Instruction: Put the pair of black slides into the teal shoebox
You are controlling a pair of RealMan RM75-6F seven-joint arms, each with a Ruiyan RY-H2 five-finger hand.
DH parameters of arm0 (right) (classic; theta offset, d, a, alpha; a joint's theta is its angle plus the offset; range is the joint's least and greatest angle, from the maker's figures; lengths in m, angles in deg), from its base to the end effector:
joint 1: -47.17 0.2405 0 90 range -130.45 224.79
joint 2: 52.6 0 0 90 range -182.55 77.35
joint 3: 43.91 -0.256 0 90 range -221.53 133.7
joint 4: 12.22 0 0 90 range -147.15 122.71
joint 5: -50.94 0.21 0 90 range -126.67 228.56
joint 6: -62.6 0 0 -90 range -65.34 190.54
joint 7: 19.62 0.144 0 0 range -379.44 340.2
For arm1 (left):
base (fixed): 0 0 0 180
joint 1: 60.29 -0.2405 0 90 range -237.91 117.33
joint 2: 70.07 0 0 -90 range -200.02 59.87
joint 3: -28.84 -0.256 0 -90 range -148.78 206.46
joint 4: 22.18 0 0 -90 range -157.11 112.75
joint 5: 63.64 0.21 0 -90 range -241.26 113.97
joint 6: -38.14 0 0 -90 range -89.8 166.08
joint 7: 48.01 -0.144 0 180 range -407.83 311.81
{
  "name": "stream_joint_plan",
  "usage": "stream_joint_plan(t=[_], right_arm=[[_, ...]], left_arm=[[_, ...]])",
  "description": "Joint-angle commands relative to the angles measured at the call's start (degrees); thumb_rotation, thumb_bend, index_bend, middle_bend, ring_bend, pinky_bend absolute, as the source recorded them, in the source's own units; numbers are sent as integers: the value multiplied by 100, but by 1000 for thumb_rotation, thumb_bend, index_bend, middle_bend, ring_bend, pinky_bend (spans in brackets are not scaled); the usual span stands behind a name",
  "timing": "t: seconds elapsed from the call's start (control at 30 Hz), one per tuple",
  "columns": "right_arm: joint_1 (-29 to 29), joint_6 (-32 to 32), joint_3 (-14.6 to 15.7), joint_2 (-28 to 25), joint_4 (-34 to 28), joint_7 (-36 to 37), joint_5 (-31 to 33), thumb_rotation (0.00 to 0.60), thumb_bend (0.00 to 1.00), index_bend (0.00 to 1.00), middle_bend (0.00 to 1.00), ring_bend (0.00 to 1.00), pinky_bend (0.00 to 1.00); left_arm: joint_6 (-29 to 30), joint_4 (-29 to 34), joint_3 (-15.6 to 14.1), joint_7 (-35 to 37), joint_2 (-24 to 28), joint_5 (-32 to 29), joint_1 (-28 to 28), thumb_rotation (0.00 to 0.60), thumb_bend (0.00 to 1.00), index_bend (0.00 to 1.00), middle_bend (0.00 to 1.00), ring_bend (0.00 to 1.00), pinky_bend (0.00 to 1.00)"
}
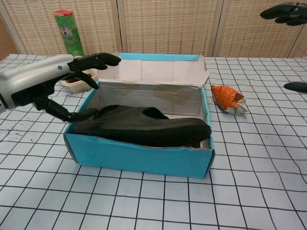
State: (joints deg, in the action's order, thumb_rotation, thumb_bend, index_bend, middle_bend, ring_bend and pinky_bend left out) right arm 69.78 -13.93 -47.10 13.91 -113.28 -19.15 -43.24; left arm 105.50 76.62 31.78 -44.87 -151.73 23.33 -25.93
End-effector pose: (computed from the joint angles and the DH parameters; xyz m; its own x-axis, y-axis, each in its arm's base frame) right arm -0.1943 -0.2462 0.1100 0.2743 -0.0800 0.9583 -0.8677 -0.4501 0.2108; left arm -0.1298 0.2657 0.0192 0.1228 0.3210 0.9391 0.8580 -0.5099 0.0620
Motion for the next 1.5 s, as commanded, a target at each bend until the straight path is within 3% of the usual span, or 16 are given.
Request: stream_joint_plan(t=[0.03,0.17,0.33,0.47,0.63,0.93,1.1,1.4,1.5], right_arm=[[15,45,16,1,-1,28,-1,600,143,0,0,0,0],[42,116,-2,-42,-22,99,29,600,143,0,0,0,0],[29,90,-33,-174,-74,322,44,600,143,0,0,0,0],[27,141,2,-260,-76,405,19,600,142,0,0,0,0],[10,134,12,-271,-103,420,0,600,143,0,0,0,0],[44,252,23,-303,-145,497,12,600,143,0,0,0,0],[60,290,17,-309,-188,478,14,600,143,0,0,0,0],[90,384,16,-273,-167,408,58,600,143,0,0,0,0],[109,409,21,-238,-137,445,39,600,142,0,0,0,0]], left_arm=[[9,95,28,29,-74,35,-3,566,350,0,0,0,192],[-217,318,32,211,-160,-27,80,445,291,0,0,0,62],[-485,326,-129,380,-146,209,199,364,292,0,0,0,1],[-333,-64,-186,304,-368,501,187,357,288,0,0,0,0],[-449,-346,-58,310,-562,323,257,354,292,0,0,0,0],[-191,-872,-431,309,-590,1088,260,352,301,2,0,0,0],[-22,-1313,-541,625,-706,1319,270,354,299,79,0,0,0],[343,-1369,-242,1396,-799,1072,224,403,332,133,0,0,0],[17,-1297,-16,1350,-747,625,319,391,333,133,0,0,0]])
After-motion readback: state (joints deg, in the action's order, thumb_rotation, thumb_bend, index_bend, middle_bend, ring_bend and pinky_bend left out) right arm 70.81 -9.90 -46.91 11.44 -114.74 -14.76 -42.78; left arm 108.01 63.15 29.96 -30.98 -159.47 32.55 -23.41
